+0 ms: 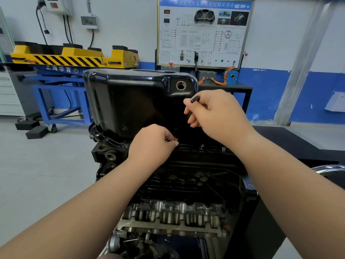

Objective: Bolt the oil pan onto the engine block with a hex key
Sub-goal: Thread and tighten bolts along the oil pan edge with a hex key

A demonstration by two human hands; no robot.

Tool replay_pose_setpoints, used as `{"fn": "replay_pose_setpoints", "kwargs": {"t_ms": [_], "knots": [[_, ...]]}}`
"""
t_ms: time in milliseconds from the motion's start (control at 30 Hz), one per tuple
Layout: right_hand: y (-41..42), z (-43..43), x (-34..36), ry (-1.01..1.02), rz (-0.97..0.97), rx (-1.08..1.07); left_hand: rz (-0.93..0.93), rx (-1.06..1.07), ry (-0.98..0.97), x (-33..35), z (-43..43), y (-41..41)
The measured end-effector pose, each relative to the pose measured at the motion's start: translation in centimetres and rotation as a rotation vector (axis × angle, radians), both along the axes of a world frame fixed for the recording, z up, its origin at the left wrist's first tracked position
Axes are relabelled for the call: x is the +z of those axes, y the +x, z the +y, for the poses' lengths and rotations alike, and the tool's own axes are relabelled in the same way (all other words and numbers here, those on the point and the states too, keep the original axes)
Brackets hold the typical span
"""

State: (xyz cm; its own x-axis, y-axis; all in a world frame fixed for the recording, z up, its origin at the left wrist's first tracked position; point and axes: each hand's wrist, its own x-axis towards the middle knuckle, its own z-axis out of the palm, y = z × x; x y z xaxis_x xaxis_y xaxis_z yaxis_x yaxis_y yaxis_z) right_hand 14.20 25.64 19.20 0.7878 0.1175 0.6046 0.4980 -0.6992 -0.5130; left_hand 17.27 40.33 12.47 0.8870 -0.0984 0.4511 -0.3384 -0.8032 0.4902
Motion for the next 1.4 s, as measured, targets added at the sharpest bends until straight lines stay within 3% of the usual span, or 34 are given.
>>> {"fn": "replay_pose_setpoints", "kwargs": {"t_ms": [200,567,1200,1400], "knots": [[0.3,0.1,0.1,-0.050,0.095,0.057,0.001,0.028,0.004,-0.1,-0.2,0.0],[0.9,0.6,-1.3,0.198,0.076,0.089,-0.032,0.002,0.003,-0.4,0.1,-0.1],[0.6,2.2,-2.9,0.169,-0.150,-0.017,-0.138,-0.043,-0.183,-1.2,-0.1,-0.2],[0.4,1.5,-3.0,0.086,0.045,0.107,-0.118,-0.063,-0.216,-1.2,0.0,-0.1]]}}
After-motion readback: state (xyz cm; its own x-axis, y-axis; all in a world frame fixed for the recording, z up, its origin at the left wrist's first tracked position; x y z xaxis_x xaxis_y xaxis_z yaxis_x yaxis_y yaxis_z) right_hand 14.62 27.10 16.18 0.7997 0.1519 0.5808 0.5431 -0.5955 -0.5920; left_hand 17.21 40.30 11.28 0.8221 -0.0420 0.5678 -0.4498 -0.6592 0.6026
